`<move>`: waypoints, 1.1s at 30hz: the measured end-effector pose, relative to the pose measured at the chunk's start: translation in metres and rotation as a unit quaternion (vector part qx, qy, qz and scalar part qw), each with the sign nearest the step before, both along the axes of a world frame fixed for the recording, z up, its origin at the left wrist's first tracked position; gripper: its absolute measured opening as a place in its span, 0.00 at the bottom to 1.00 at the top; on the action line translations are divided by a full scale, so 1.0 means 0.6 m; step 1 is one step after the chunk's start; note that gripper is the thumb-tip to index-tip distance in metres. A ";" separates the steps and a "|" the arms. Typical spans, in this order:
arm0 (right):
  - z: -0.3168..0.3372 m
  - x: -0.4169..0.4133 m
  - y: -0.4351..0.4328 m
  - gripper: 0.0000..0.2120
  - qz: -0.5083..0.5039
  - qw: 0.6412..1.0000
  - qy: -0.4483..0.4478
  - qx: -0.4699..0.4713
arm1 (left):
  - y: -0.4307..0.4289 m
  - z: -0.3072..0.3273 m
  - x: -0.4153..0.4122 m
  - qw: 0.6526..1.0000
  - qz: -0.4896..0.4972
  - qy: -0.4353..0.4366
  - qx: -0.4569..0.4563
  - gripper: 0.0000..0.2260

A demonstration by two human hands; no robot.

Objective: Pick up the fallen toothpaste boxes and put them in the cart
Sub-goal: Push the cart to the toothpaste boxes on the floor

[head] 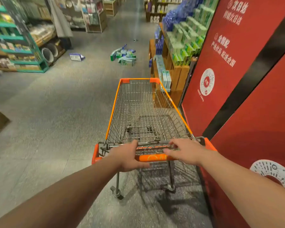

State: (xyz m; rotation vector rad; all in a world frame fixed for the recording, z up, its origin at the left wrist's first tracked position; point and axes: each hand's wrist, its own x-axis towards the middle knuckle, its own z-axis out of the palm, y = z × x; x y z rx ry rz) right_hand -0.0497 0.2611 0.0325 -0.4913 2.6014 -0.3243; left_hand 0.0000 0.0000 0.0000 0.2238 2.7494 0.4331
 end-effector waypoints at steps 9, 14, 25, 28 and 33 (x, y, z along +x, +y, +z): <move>-0.068 -0.039 0.006 0.27 0.038 0.980 -0.028 0.195 | -0.026 -0.037 -0.032 0.984 0.001 -0.104 -0.148 0.36; -0.075 -0.063 -0.039 0.20 0.052 0.981 -0.011 0.187 | -0.062 -0.028 -0.058 0.979 0.033 -0.109 -0.168 0.31; -0.073 -0.200 -0.180 0.20 0.082 0.984 0.009 0.157 | -0.195 -0.032 -0.166 0.977 0.046 -0.055 -0.202 0.27; -0.073 -0.268 -0.222 0.14 0.099 0.980 0.000 0.172 | -0.233 -0.034 -0.219 0.978 0.058 -0.056 -0.193 0.26; -0.075 -0.401 -0.302 0.15 0.114 0.976 0.018 0.186 | -0.307 -0.030 -0.338 0.981 0.056 -0.053 -0.177 0.25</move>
